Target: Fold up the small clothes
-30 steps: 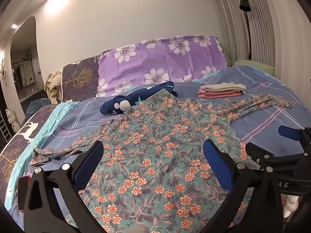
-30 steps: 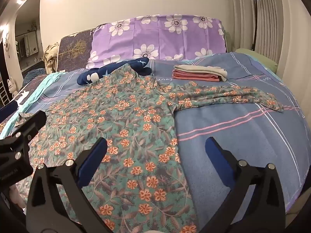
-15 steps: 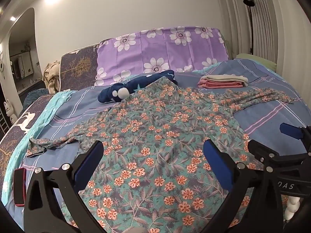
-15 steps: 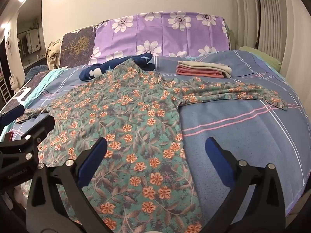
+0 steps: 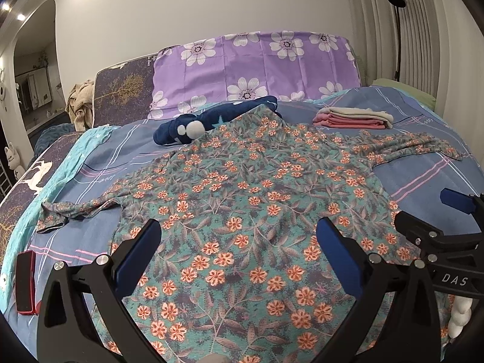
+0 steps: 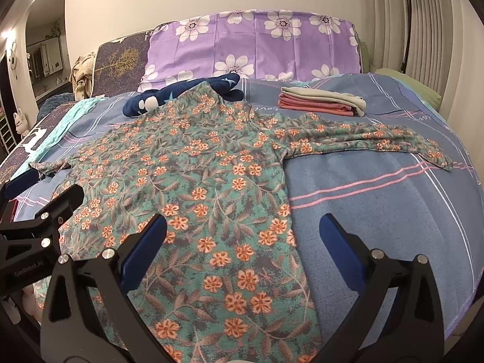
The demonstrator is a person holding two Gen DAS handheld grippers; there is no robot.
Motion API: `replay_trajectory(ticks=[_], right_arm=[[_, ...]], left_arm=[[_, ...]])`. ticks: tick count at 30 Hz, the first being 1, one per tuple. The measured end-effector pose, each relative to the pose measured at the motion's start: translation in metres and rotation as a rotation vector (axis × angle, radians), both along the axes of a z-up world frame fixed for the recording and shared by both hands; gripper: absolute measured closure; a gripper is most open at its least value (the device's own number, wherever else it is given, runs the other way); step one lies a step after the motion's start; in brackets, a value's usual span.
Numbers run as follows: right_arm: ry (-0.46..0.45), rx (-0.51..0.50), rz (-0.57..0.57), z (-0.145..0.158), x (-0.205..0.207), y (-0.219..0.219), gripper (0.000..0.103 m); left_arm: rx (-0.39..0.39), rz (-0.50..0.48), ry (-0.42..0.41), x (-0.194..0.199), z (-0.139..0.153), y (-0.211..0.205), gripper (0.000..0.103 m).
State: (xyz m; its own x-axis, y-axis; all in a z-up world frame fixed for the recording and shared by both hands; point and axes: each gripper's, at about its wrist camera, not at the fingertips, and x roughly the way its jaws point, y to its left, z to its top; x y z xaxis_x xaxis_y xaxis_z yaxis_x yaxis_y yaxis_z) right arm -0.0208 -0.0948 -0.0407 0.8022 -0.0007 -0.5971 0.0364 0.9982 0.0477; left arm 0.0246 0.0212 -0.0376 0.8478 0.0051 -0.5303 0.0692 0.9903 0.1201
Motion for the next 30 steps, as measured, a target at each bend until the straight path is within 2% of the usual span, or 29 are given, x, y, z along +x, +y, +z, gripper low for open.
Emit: replay_trajectory(ticks=[30], right_arm=[[0.005, -0.022, 0.006, -0.002, 0.004, 0.01, 0.002]], left_arm=[[-0.015, 0.018, 0.027, 0.002, -0.014, 0.015, 0.001]])
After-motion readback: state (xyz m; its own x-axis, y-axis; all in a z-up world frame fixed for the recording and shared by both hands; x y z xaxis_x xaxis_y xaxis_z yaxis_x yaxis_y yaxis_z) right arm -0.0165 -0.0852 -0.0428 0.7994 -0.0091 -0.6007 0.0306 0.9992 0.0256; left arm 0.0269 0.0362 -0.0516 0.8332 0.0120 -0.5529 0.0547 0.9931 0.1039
